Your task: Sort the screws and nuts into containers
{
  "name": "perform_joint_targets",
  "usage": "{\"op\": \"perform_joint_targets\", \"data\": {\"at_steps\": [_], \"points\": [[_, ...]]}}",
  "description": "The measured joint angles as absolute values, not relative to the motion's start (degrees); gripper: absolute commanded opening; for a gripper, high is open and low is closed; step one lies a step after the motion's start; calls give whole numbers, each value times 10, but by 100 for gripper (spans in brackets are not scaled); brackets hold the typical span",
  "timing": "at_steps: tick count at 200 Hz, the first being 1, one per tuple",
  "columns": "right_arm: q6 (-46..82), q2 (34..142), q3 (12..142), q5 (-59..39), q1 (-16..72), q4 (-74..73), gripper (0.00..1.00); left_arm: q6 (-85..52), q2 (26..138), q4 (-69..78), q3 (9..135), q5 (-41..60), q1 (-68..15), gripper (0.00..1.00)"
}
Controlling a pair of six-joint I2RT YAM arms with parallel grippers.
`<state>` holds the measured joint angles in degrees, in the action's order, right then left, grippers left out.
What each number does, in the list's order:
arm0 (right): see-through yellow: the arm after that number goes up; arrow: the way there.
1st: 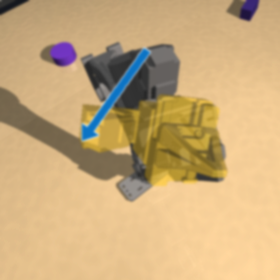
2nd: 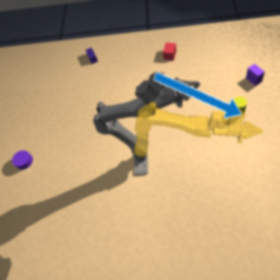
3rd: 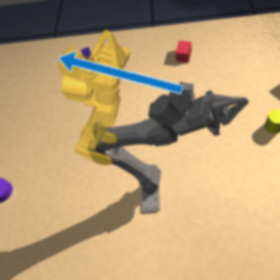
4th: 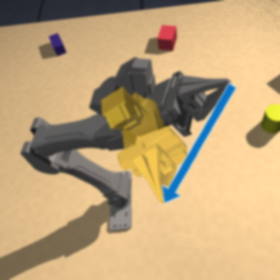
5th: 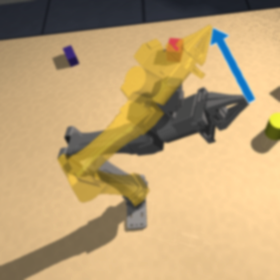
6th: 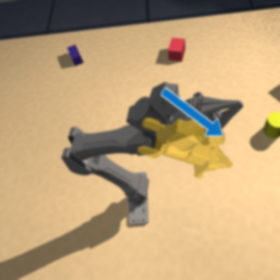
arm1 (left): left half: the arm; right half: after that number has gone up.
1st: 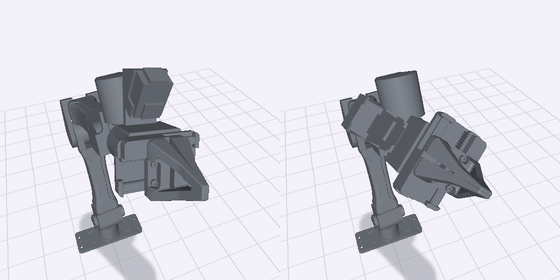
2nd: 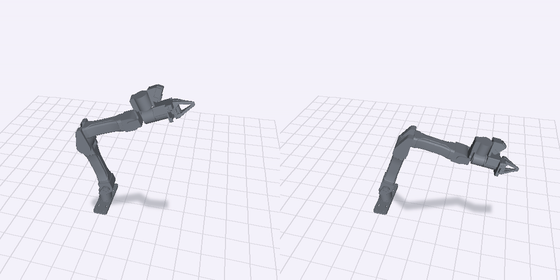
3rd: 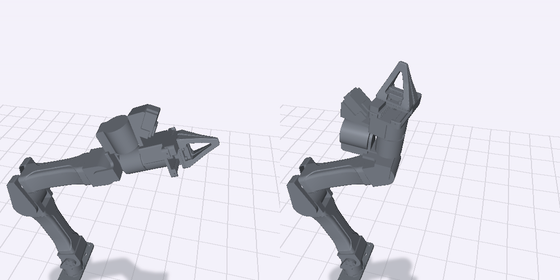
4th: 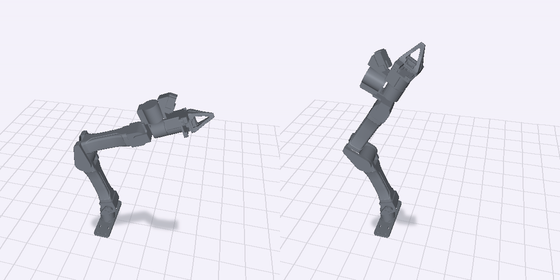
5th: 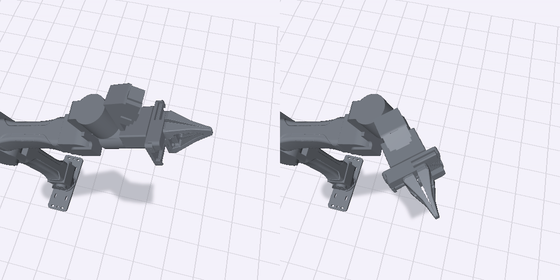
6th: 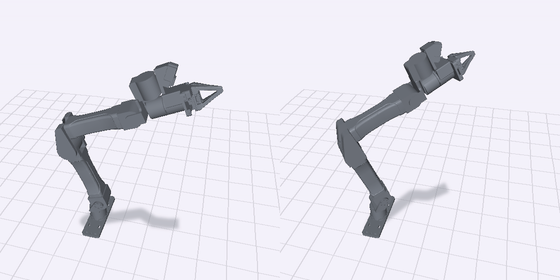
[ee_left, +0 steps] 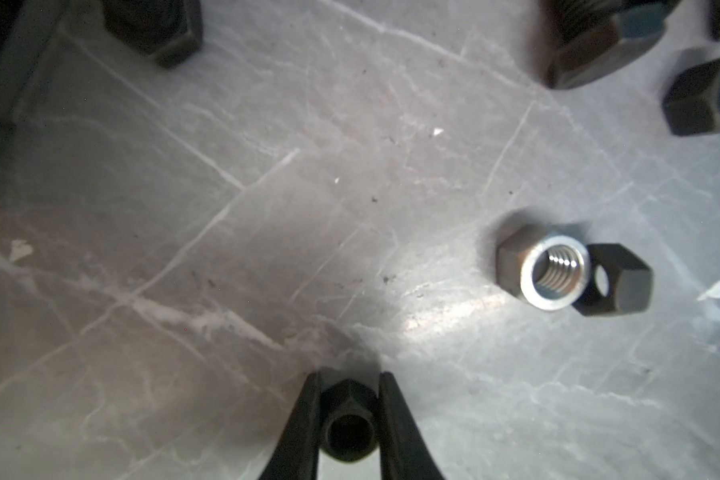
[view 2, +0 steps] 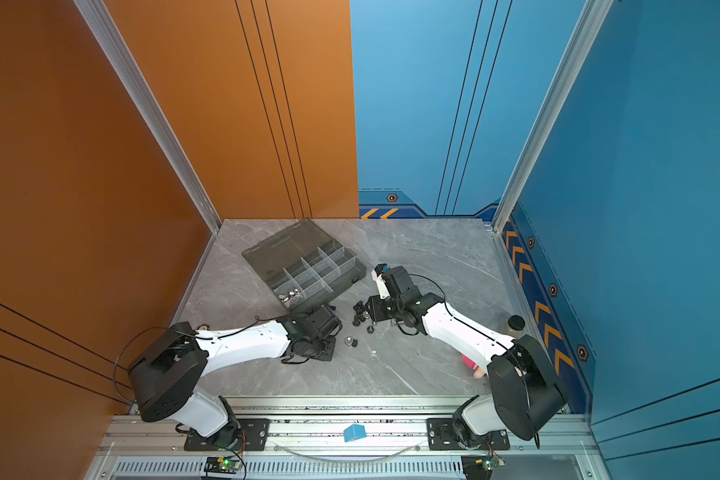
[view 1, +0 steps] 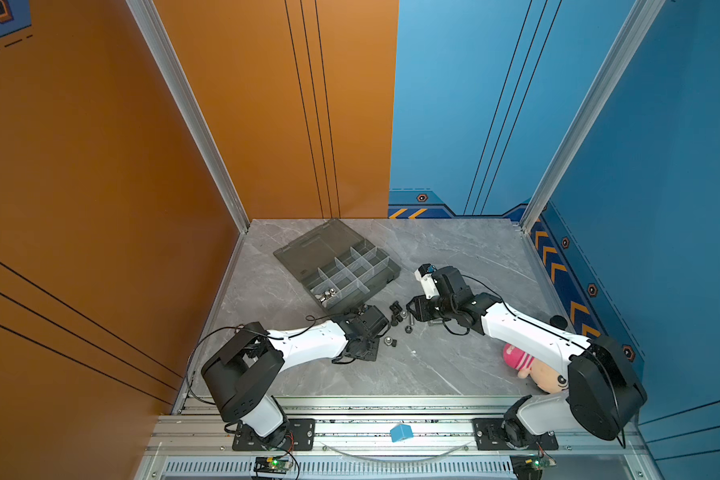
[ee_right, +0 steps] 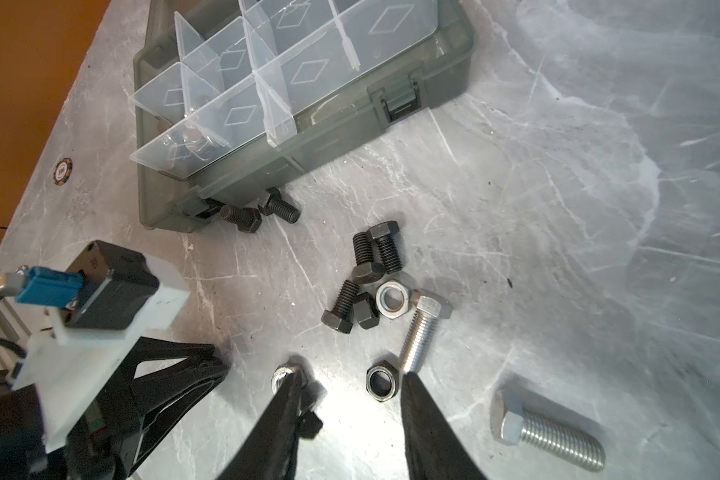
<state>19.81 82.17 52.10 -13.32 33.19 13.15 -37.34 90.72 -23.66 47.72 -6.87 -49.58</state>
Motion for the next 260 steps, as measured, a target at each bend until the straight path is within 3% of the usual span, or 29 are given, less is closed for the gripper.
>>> {"op": "perform_joint_targets", "data": {"at_steps": [170, 260], "points": [[182, 778, 517, -180, 328, 215, 45, -357, 859, -249, 532, -55, -475, 0], [182, 782, 515, -192, 328, 214, 45, -298, 853, -255, 618, -57, -351, 0]]}}
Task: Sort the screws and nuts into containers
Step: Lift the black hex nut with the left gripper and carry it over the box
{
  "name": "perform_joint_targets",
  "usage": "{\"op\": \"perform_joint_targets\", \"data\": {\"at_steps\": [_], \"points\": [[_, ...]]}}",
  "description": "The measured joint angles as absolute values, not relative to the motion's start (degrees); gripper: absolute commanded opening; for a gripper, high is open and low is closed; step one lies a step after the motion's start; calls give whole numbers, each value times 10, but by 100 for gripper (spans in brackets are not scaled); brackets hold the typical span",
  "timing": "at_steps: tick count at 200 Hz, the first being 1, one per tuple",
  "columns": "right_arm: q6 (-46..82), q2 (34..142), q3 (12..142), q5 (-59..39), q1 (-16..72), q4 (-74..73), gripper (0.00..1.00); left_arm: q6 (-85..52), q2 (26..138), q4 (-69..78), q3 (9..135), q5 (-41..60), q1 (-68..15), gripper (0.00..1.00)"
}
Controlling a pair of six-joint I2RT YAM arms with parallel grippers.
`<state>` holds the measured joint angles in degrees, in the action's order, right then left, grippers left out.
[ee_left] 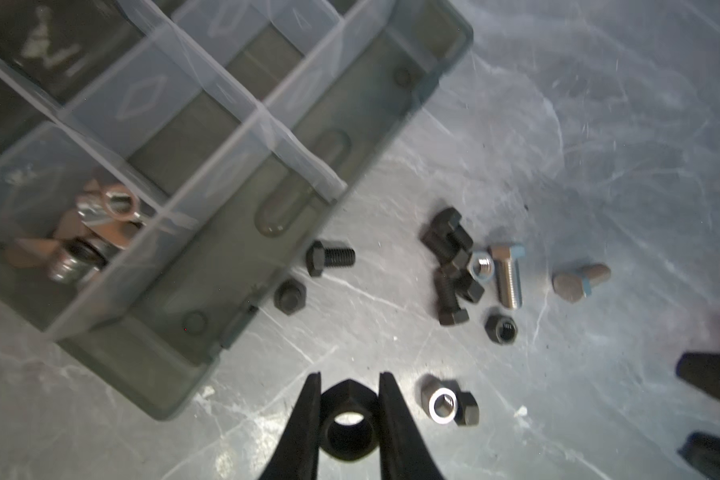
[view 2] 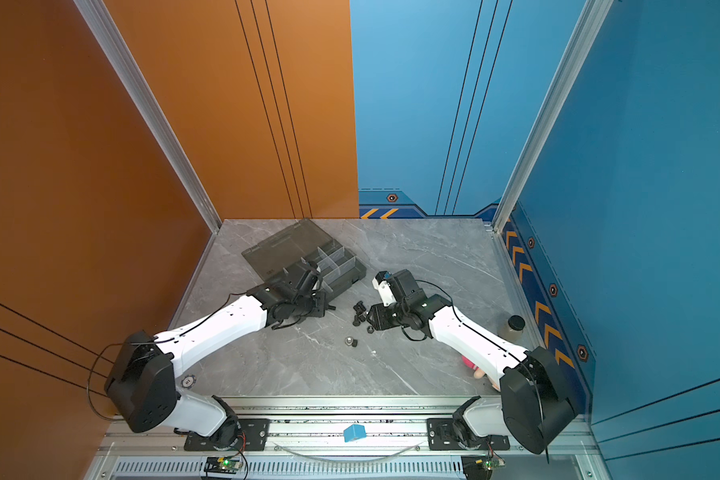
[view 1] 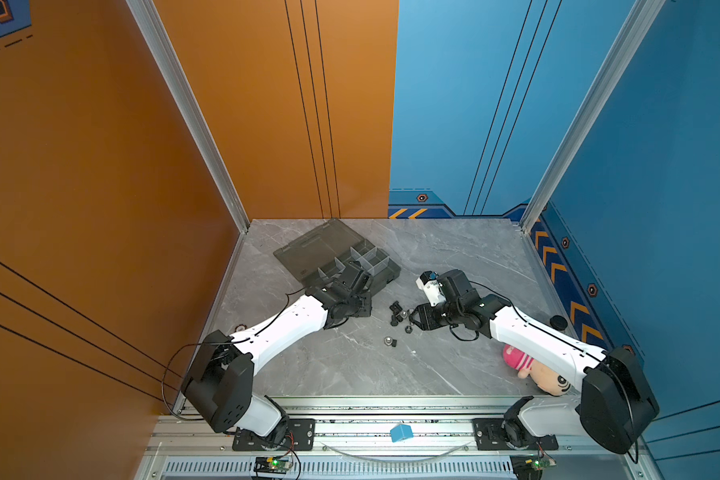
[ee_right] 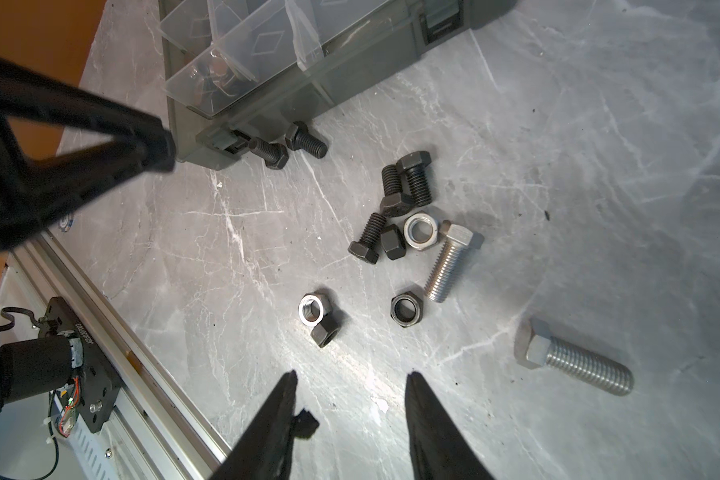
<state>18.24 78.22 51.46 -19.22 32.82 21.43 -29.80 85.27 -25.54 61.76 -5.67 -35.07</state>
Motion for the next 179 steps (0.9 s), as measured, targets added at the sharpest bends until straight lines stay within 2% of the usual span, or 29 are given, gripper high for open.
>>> {"op": "perform_joint_targets", "data": {"at_steps": [103, 179], "points": [[183, 813, 508, -196, 327, 193, 45, -233, 995, -198, 754, -58, -231, 0], [185, 814, 506, -198, 327, 184, 45, -233, 1043, -180, 759, -58, -215, 0]]}}
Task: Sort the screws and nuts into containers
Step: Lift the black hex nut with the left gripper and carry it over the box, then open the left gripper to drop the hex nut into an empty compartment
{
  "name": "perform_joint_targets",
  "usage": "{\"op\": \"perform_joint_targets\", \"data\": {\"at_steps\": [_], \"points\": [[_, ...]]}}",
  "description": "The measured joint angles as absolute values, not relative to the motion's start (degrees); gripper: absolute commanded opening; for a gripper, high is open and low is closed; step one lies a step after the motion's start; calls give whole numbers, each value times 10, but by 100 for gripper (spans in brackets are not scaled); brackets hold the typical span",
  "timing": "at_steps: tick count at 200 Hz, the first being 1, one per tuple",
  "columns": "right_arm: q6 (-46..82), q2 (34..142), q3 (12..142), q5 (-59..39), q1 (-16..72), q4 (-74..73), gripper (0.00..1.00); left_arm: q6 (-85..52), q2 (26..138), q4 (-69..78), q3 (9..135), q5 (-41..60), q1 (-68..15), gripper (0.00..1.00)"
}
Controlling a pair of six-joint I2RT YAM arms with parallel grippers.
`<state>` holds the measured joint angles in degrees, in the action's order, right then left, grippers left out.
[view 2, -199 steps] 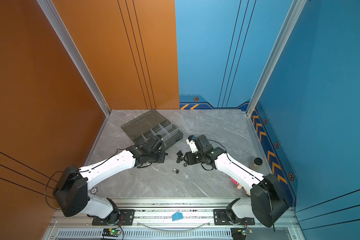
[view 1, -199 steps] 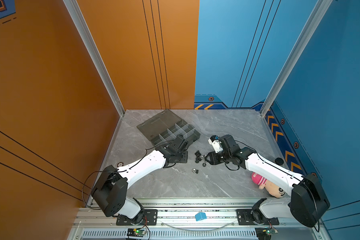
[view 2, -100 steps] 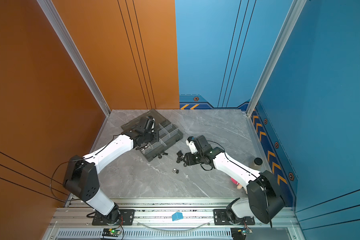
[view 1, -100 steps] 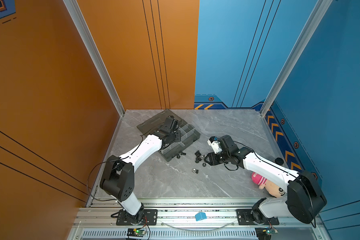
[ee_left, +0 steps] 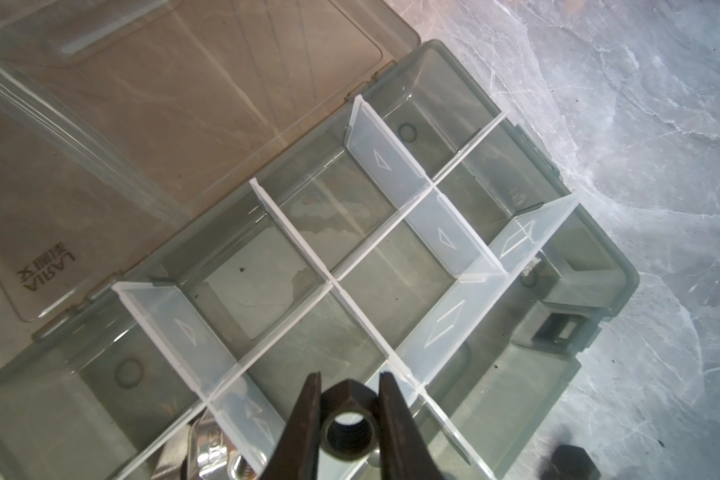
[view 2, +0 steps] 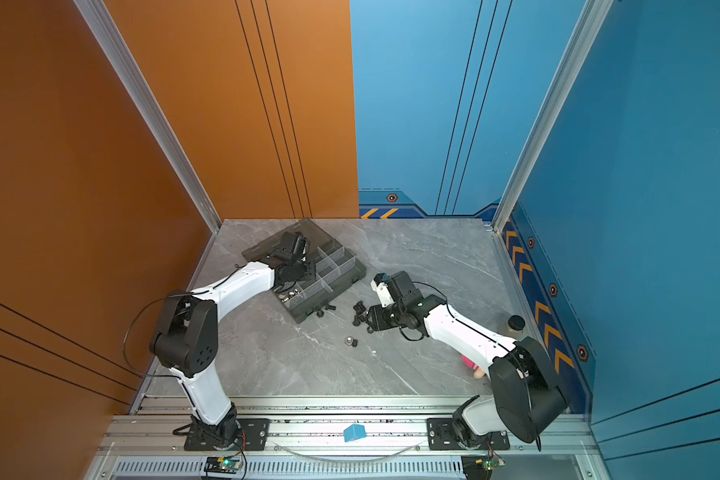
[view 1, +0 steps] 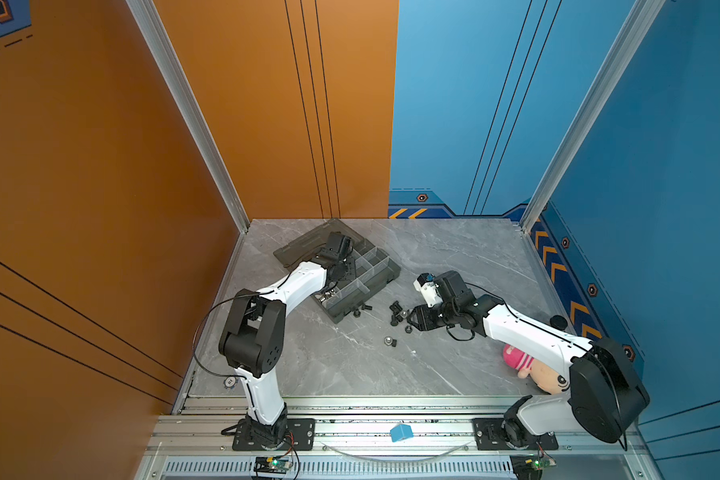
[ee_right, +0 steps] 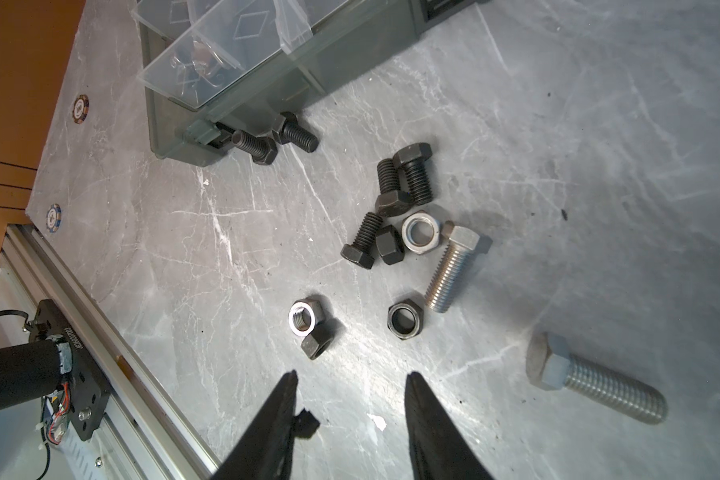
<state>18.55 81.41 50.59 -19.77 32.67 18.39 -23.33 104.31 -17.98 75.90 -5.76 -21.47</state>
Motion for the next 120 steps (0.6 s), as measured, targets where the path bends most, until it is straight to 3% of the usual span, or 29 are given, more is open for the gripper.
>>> {"op": "perform_joint_targets", "data": {"at_steps": [29, 45, 120], "points": [[187, 816, 506, -198, 327, 184, 45, -234, 1043, -173, 757, -58, -215, 0], [190, 820, 506, -198, 327, 183, 45, -234, 1043, -171, 751, -58, -214, 8], [194, 822, 506, -198, 327, 180, 46, -234, 1043, -170, 745, -58, -214, 15]]}}
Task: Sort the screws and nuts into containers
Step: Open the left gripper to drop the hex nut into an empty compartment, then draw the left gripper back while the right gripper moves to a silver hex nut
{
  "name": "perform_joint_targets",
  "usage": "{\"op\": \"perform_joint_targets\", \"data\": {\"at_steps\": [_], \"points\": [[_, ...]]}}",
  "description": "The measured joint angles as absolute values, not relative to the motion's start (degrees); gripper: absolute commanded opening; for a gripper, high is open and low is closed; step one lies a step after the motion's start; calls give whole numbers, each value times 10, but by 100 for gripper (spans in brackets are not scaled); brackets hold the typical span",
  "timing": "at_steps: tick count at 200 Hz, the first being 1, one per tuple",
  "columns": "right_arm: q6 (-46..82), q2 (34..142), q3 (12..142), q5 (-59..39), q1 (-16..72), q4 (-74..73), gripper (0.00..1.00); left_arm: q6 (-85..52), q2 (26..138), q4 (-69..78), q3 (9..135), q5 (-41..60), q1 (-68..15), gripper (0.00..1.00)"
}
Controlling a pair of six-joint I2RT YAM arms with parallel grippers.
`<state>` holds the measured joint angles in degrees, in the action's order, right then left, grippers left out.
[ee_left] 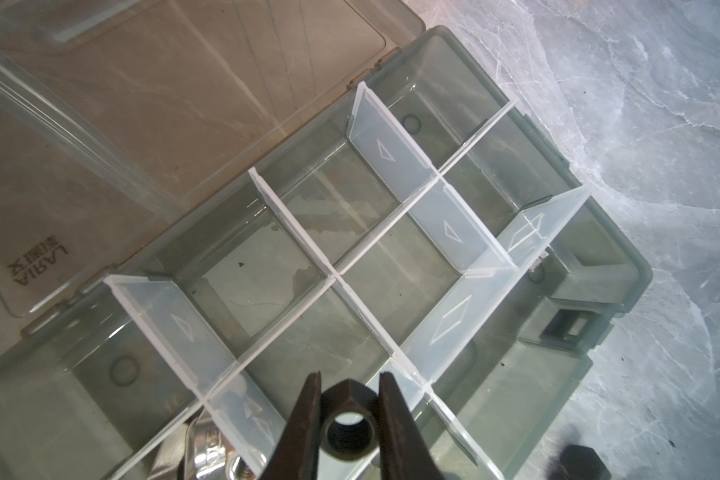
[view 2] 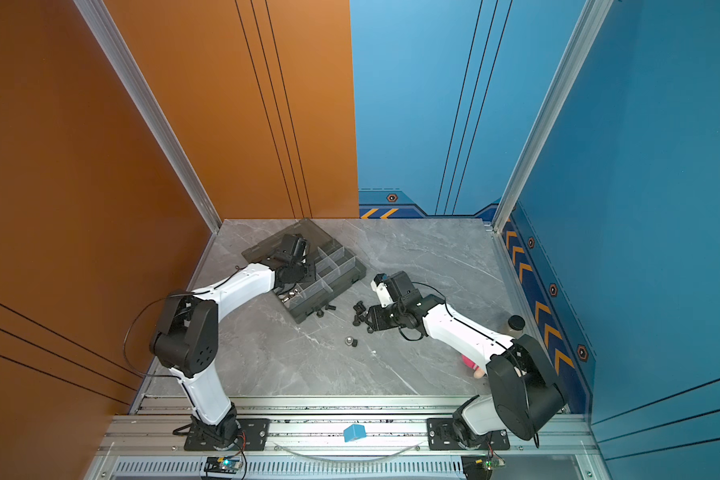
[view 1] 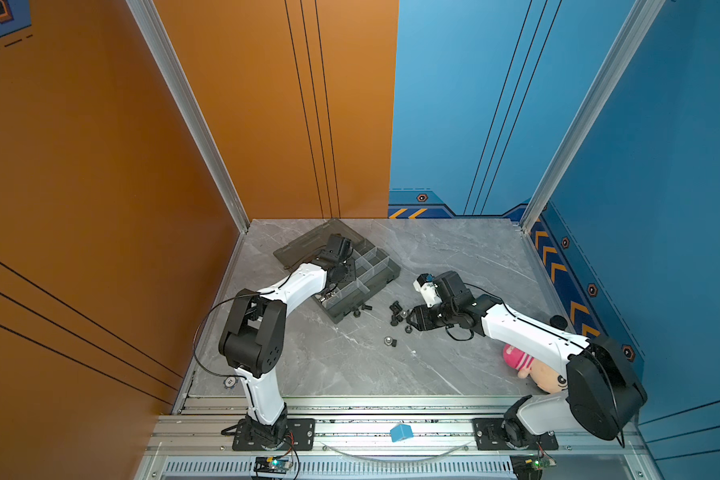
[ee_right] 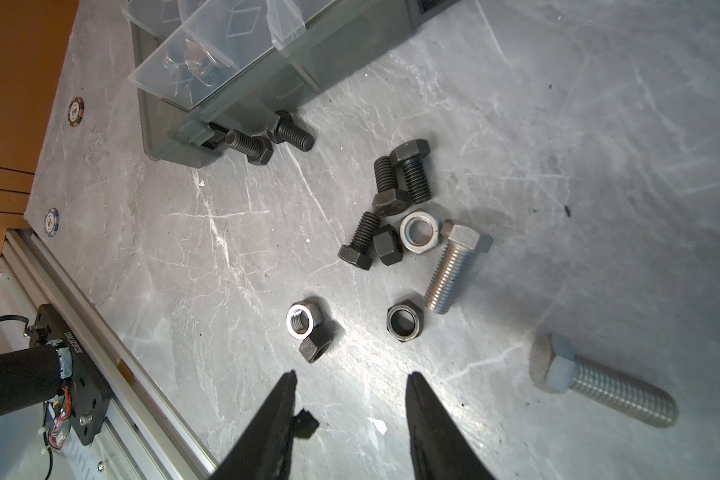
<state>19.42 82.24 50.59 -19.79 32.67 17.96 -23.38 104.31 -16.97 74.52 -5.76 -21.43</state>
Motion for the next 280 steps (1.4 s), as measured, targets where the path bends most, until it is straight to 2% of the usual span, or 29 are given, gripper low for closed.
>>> {"op": "perform_joint_targets", "data": {"at_steps": [25, 37, 63, 108, 167, 216, 280], "points": [[194, 822, 506, -198, 327, 180, 46, -234, 1043, -170, 745, -58, -214, 15], [194, 822, 506, -198, 327, 180, 46, -234, 1043, -170, 745, -58, -214, 20], [194, 822, 506, -198, 327, 180, 46, -234, 1043, -170, 743, -58, -214, 23], [196, 822, 506, -197, 327, 180, 48, -233, 1043, -169, 743, -55, -214, 42], [198, 822, 506, -192, 334, 180, 50, -239, 1035, -169, 739, -52, -214, 56], [214, 825, 506, -176, 356, 185, 50, -259, 941, -168, 681, -37, -221, 65], [283, 874, 506, -162, 395, 176, 49, -296, 828, -161, 561, -19, -251, 69]]}}
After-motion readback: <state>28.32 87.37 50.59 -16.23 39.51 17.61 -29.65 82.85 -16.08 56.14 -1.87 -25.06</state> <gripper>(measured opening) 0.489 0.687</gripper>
